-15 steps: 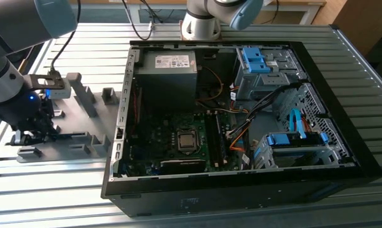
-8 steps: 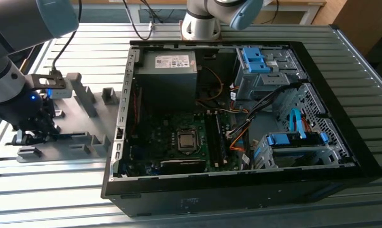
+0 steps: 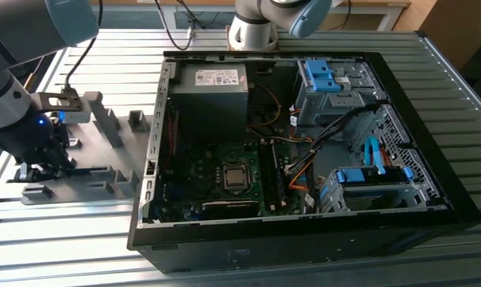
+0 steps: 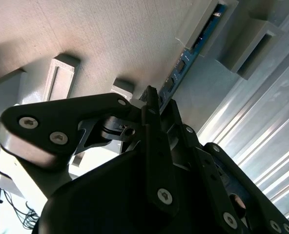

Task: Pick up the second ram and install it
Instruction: 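Pick up the second ram and move it above second insertion slot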

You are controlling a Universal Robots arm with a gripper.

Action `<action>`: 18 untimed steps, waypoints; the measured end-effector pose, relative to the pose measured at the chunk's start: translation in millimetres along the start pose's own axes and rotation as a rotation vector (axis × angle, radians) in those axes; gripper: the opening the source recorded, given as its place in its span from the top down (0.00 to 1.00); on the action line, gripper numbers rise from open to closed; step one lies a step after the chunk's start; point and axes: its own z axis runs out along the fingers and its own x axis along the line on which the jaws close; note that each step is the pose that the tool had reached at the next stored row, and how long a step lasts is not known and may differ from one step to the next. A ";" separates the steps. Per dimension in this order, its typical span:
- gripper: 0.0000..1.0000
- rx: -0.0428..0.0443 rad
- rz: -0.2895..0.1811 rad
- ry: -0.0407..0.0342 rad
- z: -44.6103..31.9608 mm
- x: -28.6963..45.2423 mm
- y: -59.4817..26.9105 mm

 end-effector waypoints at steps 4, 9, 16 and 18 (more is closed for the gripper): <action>0.75 0.0000 0.000 0.0001 0.0 0.0 0.0; 0.84 0.0001 0.000 0.0002 0.0 0.0 0.0; 0.85 0.0000 0.000 0.0004 0.0 0.0 0.0; 0.86 0.0001 0.000 0.0004 0.0 0.0 0.0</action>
